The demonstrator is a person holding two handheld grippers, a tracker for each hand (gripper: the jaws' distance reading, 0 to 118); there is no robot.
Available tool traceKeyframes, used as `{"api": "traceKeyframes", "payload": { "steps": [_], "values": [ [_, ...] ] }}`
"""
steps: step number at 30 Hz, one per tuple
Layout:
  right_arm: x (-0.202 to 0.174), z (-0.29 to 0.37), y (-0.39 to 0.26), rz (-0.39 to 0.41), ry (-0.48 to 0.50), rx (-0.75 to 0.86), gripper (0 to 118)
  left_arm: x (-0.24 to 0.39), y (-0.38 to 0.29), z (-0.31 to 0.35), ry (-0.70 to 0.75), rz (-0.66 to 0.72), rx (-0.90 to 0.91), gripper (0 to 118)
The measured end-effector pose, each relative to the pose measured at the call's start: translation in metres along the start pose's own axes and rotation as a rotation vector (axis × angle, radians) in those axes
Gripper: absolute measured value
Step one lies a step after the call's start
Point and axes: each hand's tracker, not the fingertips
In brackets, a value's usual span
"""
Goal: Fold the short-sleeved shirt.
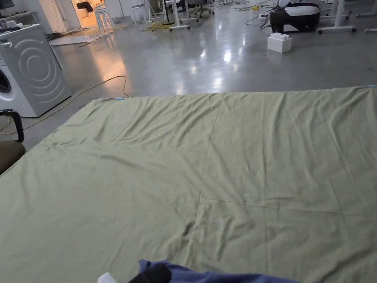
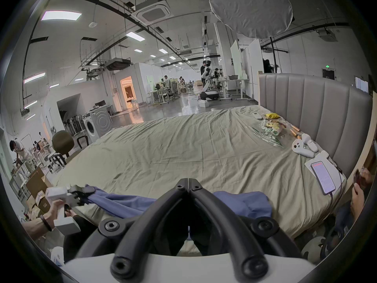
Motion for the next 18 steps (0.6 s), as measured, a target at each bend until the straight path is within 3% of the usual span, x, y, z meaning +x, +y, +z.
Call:
{"api": "traceKeyframes", "payload": {
  "steps": [2, 4, 7, 9, 13, 18],
  "values": [
    [0.001, 0.001, 0.000, 0.002, -0.011, 0.003, 0, 0.027, 0.021, 0.022, 0.024, -0.111, 0.088, 17],
    [0.004, 0.002, 0.000, -0.003, -0.015, 0.005, 0, 0.042, 0.053, 0.045, 0.074, -0.134, 0.125, 17],
    [0.009, -0.002, -0.005, -0.050, -0.002, 0.001, 0, 0.078, 0.087, 0.070, 0.278, -0.464, 0.174, 17],
    [0.010, -0.004, -0.009, -0.084, -0.002, 0.004, 0, 0.094, 0.090, 0.075, 0.349, -0.578, 0.160, 17],
    [0.011, -0.007, -0.015, -0.138, 0.017, 0.003, 0, 0.134, 0.030, 0.051, 0.306, -0.714, 0.132, 17],
    [0.009, 0.003, -0.014, -0.074, 0.006, 0.004, 0, 0.134, -0.071, -0.031, 0.354, -0.877, -0.061, 18]
  ]
}}
